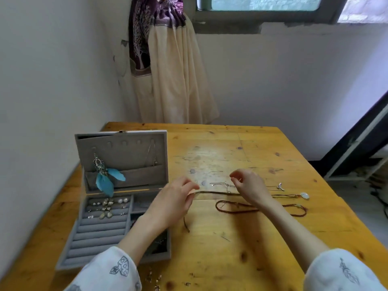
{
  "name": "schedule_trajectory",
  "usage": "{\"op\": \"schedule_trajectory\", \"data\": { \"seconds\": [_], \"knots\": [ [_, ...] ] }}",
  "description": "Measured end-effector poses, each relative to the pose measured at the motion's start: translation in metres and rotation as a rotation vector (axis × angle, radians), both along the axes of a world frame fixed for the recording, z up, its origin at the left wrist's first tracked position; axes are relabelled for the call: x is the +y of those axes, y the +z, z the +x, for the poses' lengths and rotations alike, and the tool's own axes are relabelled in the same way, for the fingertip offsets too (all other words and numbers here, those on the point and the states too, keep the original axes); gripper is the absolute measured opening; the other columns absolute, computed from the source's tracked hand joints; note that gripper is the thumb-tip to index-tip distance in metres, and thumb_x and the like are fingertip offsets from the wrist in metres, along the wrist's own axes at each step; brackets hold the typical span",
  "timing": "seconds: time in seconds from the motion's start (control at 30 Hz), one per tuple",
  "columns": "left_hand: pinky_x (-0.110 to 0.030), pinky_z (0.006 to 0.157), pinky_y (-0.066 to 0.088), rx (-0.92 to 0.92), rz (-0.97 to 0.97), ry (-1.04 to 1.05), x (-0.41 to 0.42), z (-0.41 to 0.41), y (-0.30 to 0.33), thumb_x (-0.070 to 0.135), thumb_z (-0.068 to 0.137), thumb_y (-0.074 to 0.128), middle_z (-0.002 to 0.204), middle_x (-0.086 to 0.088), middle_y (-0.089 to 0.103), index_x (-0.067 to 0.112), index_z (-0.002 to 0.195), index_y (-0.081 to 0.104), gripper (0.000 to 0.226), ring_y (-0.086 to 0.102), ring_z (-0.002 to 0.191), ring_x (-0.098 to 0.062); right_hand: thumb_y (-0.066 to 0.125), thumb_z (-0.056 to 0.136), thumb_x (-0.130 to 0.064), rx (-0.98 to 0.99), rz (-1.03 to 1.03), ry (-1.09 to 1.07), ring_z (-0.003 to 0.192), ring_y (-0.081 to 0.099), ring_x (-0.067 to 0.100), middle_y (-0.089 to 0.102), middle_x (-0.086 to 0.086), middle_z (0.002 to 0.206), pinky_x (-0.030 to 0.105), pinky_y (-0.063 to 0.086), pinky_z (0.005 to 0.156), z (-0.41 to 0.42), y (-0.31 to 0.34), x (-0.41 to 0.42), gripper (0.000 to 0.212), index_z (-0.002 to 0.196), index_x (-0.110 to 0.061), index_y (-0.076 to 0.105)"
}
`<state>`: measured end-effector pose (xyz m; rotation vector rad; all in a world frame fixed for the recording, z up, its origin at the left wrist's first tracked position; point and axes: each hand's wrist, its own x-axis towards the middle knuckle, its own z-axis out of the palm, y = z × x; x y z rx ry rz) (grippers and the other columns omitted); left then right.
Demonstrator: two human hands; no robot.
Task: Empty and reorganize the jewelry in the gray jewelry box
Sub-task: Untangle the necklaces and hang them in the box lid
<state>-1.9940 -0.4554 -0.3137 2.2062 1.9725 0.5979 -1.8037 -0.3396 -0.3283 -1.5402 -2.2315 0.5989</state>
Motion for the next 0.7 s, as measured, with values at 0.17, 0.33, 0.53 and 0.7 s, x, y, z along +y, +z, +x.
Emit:
{"op": "schedule_trajectory", "data": {
  "seconds": [0.17,0.33,0.53,0.7],
  "knots": [
    [-0.031,0.106,0.035,0.059,-0.257,-0.052,0.014,0.018,-0.015,0.026,0.095,0.042,0.143,0.005,0.035,0.025,0.141,0.029,0.048,0.038,0.128,-0.013,0.051,0.089,-0.027,-0.305,-0.039,-0.098,0.122,0.04,0.025,0.054,0.007,0.122,0.043,0.032,0.098,0.021,-0.013,0.02,0.026,0.113,-0.018,0.058],
    [-0.034,0.115,0.016,0.2,-0.397,-0.054,0.018,0.019,-0.023,0.024,0.095,0.038,0.154,0.0,0.014,0.02,0.147,0.01,0.059,0.016,0.14,-0.016,0.054,0.088,-0.023,-0.293,-0.106,-0.123,0.12,0.039,0.027,0.055,0.009,0.12,0.044,0.031,0.097,0.015,-0.018,0.03,0.017,0.1,-0.02,0.065],
    [-0.034,0.116,0.015,0.186,-0.444,-0.056,0.018,0.019,-0.022,0.024,0.096,0.038,0.155,0.0,0.012,0.02,0.147,0.012,0.057,0.014,0.141,-0.017,0.042,0.094,-0.019,-0.429,-0.067,-0.011,0.119,0.034,0.029,0.045,0.012,0.123,0.048,0.029,0.095,0.011,-0.022,0.024,0.023,0.107,-0.01,0.057],
    [-0.033,0.114,0.022,-0.017,-0.335,-0.001,0.016,0.02,-0.007,0.023,0.096,0.041,0.15,0.001,0.024,0.021,0.145,0.023,0.052,0.023,0.138,-0.014,0.037,0.095,-0.016,-0.079,-0.087,-0.065,0.109,0.047,0.028,0.057,0.009,0.108,0.042,0.035,0.09,0.012,0.0,0.017,0.01,0.097,-0.014,0.047]
  ]
}}
